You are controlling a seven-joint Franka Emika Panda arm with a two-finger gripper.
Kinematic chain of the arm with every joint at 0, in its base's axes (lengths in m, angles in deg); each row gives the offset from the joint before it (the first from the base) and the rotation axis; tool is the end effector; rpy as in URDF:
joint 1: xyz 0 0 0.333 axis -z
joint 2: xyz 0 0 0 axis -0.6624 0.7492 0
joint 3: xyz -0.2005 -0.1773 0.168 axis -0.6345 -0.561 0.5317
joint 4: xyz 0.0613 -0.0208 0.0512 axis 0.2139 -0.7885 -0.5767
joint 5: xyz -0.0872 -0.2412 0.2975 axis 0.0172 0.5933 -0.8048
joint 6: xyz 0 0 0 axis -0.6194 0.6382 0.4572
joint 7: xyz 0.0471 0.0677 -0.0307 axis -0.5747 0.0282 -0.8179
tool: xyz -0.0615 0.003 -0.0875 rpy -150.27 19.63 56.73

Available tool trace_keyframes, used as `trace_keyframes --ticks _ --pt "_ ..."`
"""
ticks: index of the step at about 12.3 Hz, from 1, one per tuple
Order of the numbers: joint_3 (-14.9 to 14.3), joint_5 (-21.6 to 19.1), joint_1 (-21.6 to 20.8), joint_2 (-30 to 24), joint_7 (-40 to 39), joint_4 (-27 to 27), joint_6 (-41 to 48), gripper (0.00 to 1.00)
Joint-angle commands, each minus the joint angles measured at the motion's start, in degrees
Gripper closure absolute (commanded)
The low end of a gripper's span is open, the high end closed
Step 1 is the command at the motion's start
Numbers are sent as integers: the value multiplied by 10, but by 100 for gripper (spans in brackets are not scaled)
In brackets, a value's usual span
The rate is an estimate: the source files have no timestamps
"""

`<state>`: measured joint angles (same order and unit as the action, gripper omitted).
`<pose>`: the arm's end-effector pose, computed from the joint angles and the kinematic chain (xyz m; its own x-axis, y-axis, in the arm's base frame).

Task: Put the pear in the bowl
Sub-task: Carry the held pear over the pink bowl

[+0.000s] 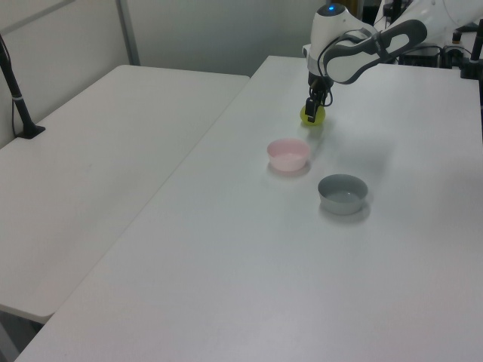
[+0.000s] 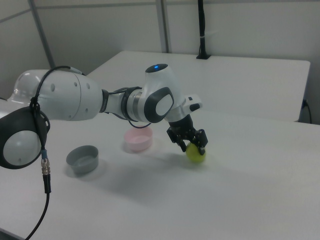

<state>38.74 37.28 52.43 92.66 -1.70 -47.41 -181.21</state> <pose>0.7018 -0.1839 0.3275 0.9850 -0.0478 0.1661 -0.0840 -0.9723 0.2183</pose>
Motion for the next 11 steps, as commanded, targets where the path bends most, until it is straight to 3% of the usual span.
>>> trace_keyframes --ticks 1,8,11 --pt "-3 8 2 -3 -10 -6 -15 53" --pt "7 -2 -1 -77 -6 -8 27 53" --pt "49 -2 -8 -122 -4 -10 96 53"
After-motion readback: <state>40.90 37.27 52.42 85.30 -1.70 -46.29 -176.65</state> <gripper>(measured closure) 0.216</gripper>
